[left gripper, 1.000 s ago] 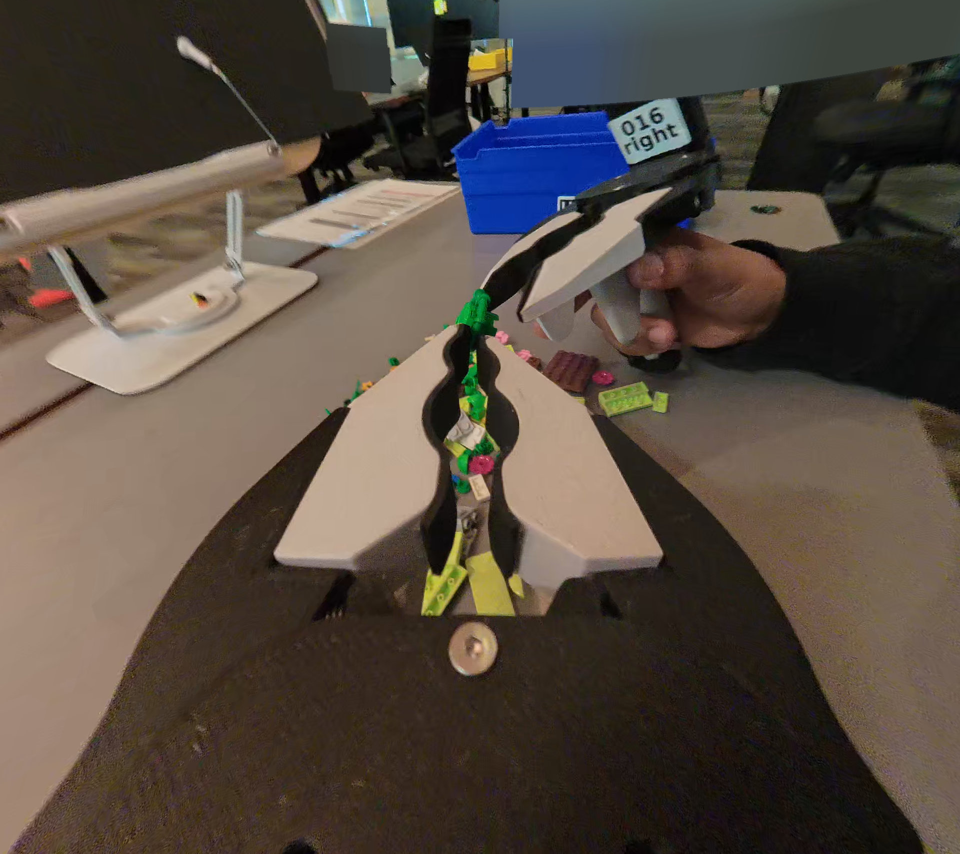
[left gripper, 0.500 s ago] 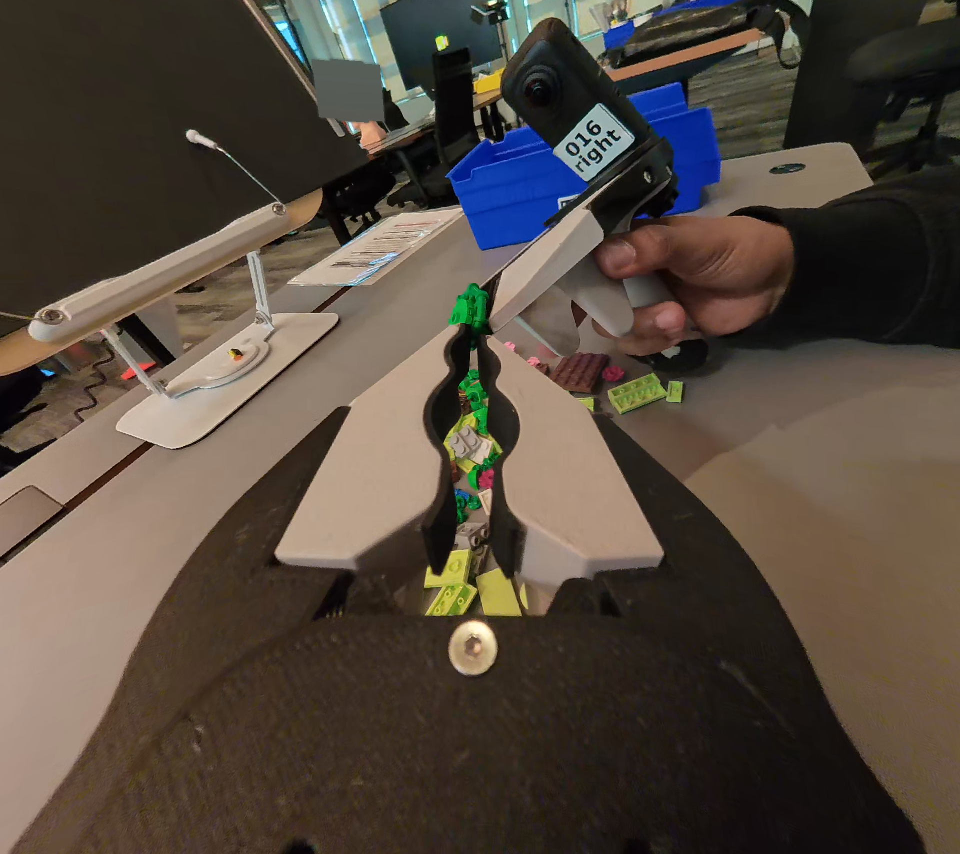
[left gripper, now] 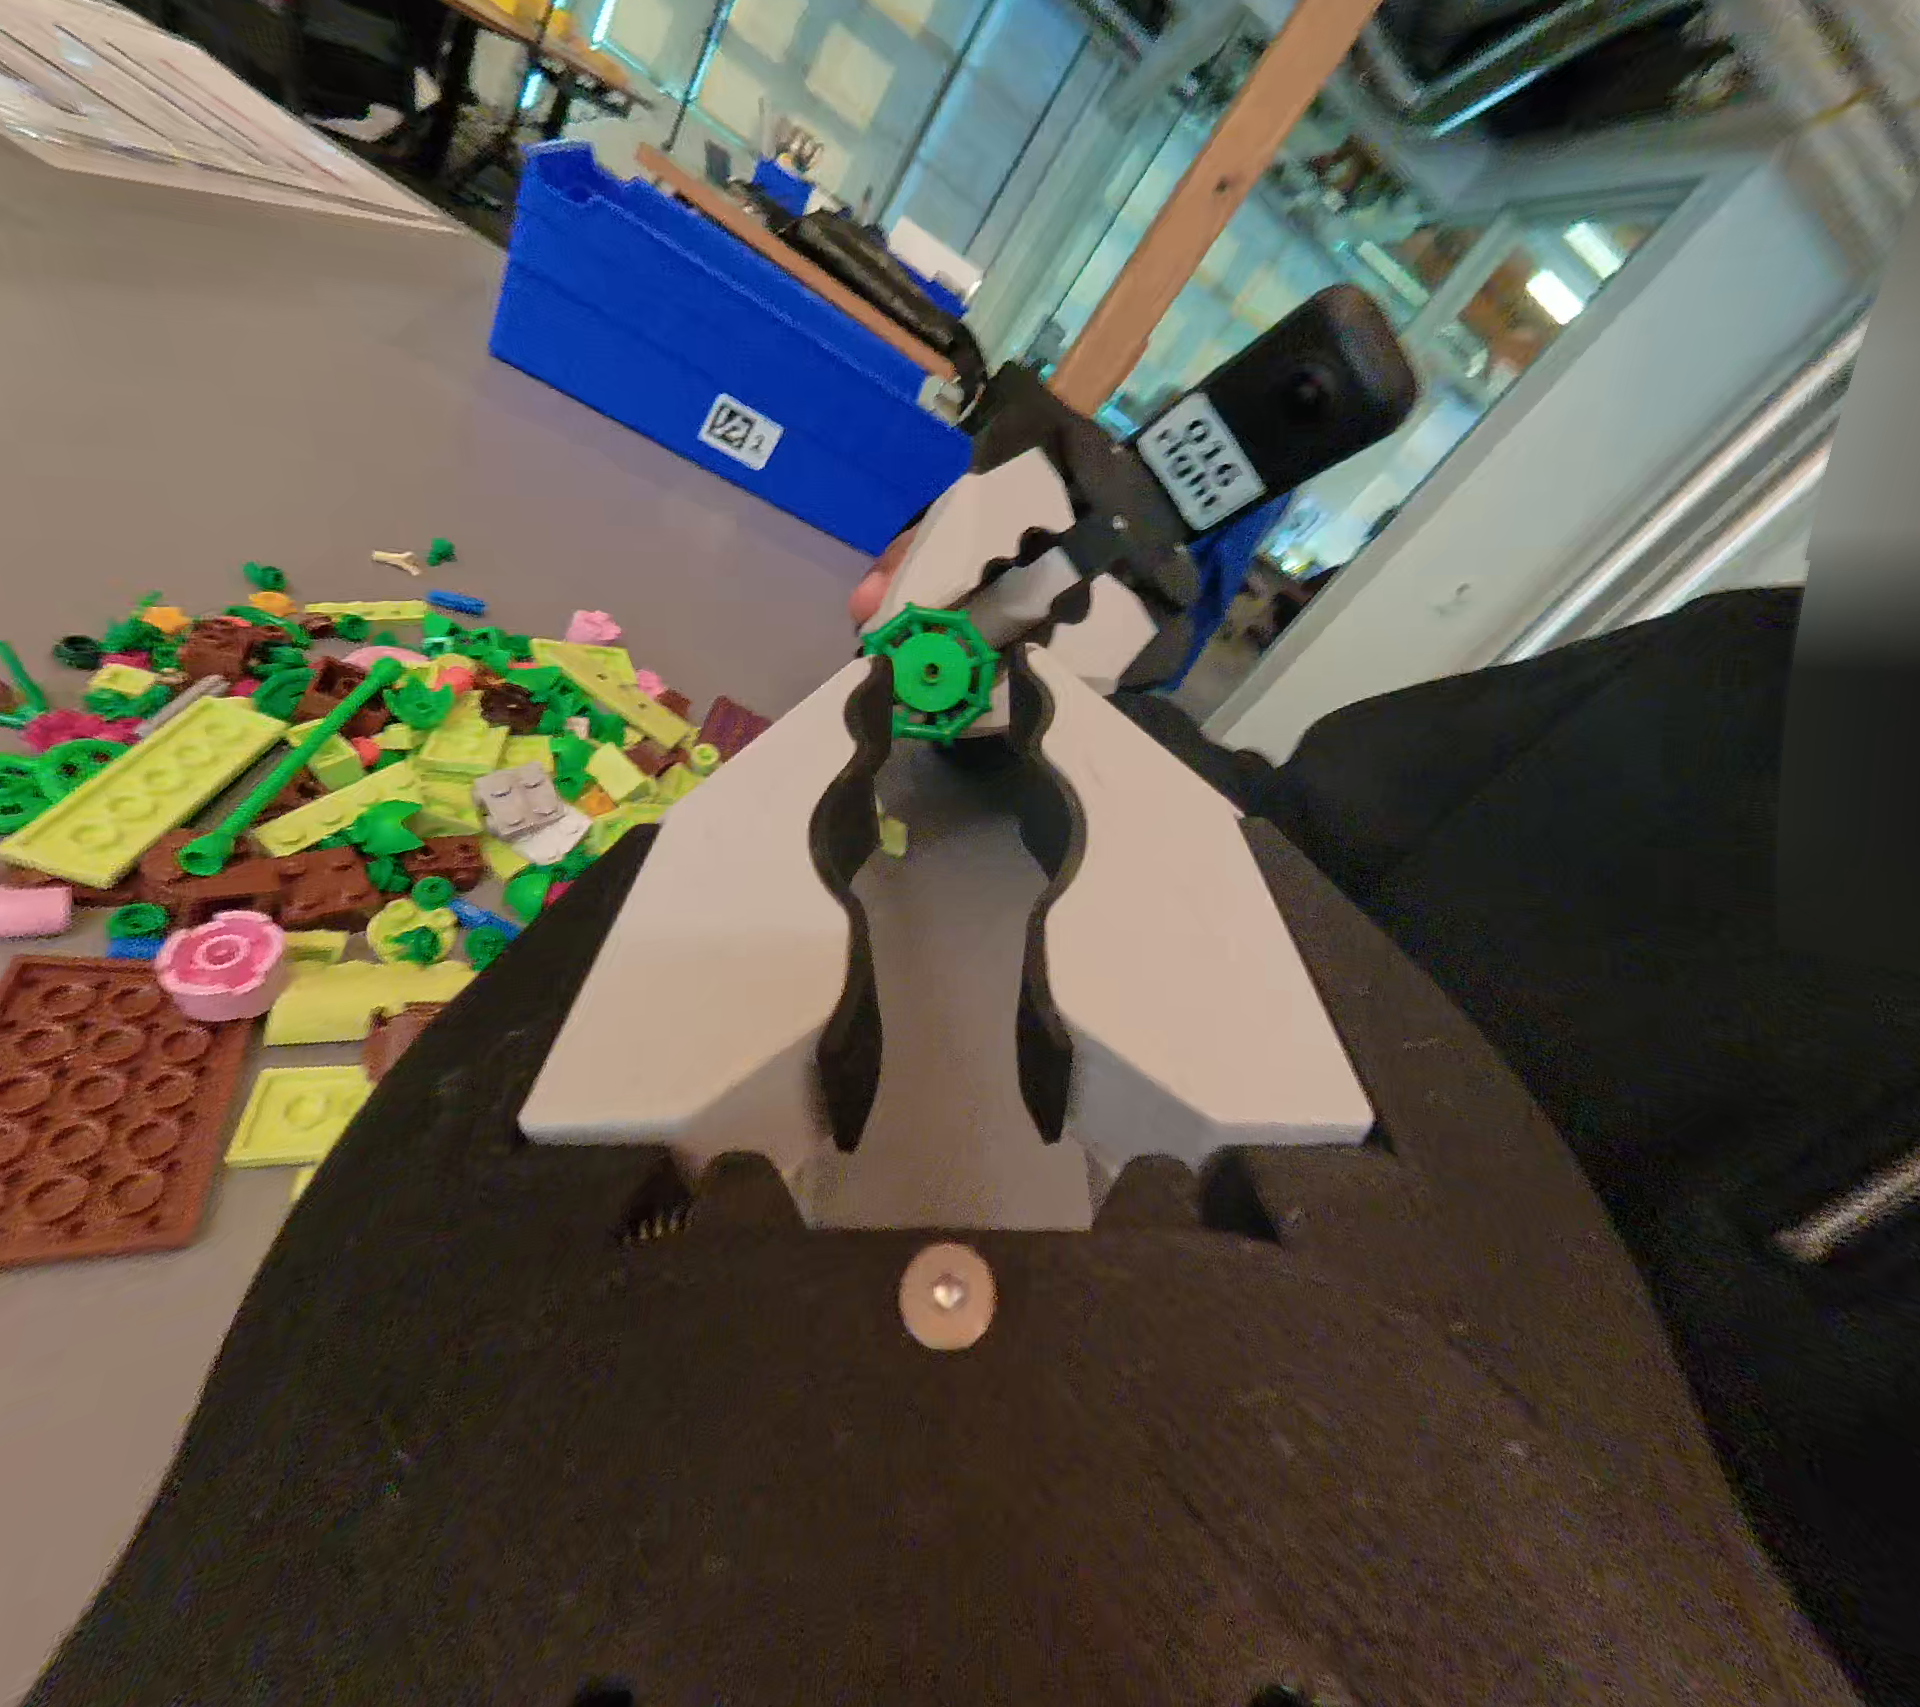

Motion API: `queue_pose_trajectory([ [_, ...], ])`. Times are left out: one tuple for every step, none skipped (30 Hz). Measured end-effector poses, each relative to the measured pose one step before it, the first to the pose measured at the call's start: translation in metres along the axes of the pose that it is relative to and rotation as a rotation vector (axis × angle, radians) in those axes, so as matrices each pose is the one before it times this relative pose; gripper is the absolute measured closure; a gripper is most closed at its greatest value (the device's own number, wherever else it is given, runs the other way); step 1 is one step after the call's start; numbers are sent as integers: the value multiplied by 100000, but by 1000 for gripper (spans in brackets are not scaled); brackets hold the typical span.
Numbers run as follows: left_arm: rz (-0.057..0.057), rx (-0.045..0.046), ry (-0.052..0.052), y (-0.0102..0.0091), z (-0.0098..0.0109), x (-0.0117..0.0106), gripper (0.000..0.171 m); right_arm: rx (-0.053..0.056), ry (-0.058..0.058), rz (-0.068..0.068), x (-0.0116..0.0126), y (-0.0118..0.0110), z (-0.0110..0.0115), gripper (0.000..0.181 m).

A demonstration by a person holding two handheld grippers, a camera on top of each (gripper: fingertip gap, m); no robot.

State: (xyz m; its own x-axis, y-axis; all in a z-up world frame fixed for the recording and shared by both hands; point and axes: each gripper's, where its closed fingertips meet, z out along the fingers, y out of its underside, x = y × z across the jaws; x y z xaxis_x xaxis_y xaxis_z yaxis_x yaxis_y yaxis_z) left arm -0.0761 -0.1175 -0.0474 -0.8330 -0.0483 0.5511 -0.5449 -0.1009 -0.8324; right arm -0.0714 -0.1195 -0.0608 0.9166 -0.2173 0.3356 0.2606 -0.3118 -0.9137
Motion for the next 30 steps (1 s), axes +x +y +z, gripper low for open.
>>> queue_pose_trajectory([
  [3351,-2308,-3450,296,93,-260,151,-18,138,-2458,-233,-100,81,169],
  [3480,-2209,-3048,268,75,-211,151,18,189,-1571,-138,-58,50,169],
  [2816,-1088,-2061,111,42,-78,151,-371,-81,-1019,-89,41,34,169],
  [1842,-687,-1549,73,40,-57,150,-804,165,-825,-37,123,51,169],
  [1130,-1037,-635,158,70,8,150,-787,324,-894,-6,110,50,169],
  [436,-1113,-471,189,91,-28,150,-325,64,-1076,-72,14,40,169],
  [56,-1150,-82,224,117,9,149,-200,230,-1130,-66,-4,45,169],
  [-537,55,-188,37,35,-51,149,-704,528,-1373,-28,71,28,170],
  [-614,-86,217,47,2,-34,151,-739,221,-1935,-86,69,22,169],
  [-1145,24,614,-6,8,9,151,-335,456,-2030,-67,7,13,169],
  [-956,-139,811,11,-7,36,152,-691,617,-1899,-34,42,8,169],
  [-837,49,835,-24,-3,80,154,-466,460,-1656,-45,18,0,169],
  [-268,268,1130,-66,-8,143,159,-217,495,-1314,-1,7,-26,169],
  [-306,-103,269,-44,23,61,159,-173,496,-793,41,7,-48,169],
  [288,426,178,-101,1,71,159,342,209,-82,36,-93,-64,169],
  [448,141,17,-44,2,30,159,366,-30,469,34,-80,-50,169],
  [722,0,-169,-6,-2,20,159,33,-275,648,7,-34,-36,169],
  [431,114,86,-36,9,50,159,-42,-152,369,9,-36,-32,169],
  [100,319,482,-88,-13,102,159,333,24,14,11,-89,-60,169],
  [-95,545,481,-103,-6,105,160,693,50,135,37,-144,-75,169],
  [126,482,434,-94,-13,105,159,785,-75,388,31,-138,-76,170],
  [159,122,168,-34,-5,43,159,770,-235,523,29,-104,-46,170],
  [348,-13,-162,2,-13,-26,159,584,-375,662,4,-29,-15,169],
  [-6,-132,-232,31,-25,-74,159,577,-391,793,9,10,46,169],
  [-749,9,-55,23,-22,-107,159,557,-163,538,24,42,37,169],
  [-933,583,285,-44,-58,-88,159,587,640,-286,87,-2,1,169],
  [-1139,1435,623,-173,-101,-25,161,950,1527,-1133,168,-69,-57,166],
  [-1261,3152,-243,-399,-170,-129,171,1257,1844,-1379,177,-122,-44,157],
  [-1843,1346,667,-163,-96,-9,171,1021,972,-1132,42,-103,1,151],
  [-1641,781,1568,-102,-30,139,171,244,115,-454,-81,-27,54,151],
])
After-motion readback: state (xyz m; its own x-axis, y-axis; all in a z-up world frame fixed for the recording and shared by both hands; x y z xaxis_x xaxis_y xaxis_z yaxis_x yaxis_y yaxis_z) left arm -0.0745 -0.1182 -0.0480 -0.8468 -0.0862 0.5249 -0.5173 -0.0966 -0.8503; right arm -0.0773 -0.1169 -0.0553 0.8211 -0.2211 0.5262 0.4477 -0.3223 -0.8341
